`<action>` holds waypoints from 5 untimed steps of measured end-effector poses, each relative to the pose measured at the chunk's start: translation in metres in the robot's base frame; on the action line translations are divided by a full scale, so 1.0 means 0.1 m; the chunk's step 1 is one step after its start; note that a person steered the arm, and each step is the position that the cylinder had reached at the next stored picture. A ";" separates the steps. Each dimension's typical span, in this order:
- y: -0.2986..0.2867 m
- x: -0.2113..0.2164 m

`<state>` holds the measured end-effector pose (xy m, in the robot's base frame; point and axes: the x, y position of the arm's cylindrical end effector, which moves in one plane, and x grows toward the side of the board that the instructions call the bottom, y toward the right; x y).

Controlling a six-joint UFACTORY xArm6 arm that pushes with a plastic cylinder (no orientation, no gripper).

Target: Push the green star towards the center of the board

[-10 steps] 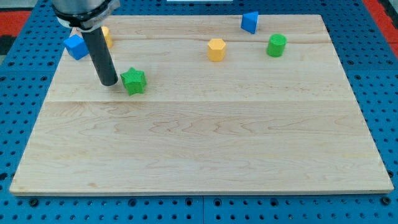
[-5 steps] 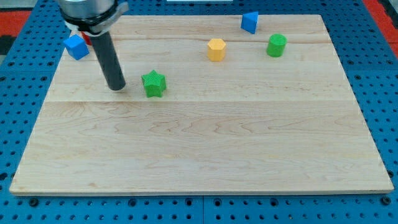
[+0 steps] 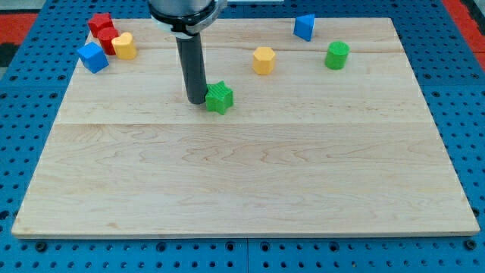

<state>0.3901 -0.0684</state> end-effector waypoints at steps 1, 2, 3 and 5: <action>0.16 0.00; 0.31 0.00; 0.48 0.00; 0.82 0.00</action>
